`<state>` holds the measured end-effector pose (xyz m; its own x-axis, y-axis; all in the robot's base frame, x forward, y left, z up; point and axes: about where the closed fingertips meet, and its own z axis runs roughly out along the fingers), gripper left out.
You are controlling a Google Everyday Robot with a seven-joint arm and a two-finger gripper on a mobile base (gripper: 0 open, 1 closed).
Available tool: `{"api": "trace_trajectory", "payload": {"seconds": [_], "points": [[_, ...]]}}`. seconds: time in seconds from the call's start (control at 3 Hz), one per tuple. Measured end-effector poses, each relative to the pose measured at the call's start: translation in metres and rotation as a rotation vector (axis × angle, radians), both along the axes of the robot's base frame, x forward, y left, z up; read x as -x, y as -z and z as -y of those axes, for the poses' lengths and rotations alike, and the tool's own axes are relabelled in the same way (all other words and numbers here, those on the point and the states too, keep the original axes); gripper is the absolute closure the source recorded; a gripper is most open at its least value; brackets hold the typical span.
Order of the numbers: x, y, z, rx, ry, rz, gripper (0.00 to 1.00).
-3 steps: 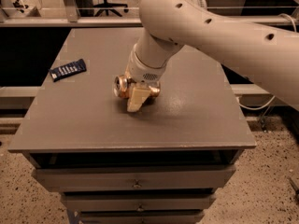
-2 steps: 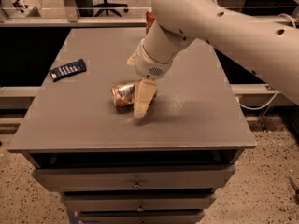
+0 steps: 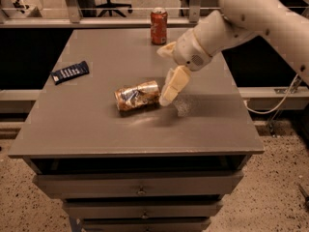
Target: Knock orange can over
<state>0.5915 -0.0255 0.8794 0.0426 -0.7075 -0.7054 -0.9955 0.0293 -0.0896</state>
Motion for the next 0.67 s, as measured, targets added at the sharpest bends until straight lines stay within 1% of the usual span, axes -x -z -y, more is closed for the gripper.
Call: {"api": "trace_trajectory", "payload": {"seconds": [0.33, 0.67], "points": [[0.0037, -0.0481, 0.0464, -0.156, 0.071, 0.017, 0.0], [0.0044, -0.0555, 0.047, -0.177, 0.075, 0.021, 0.0]]}}
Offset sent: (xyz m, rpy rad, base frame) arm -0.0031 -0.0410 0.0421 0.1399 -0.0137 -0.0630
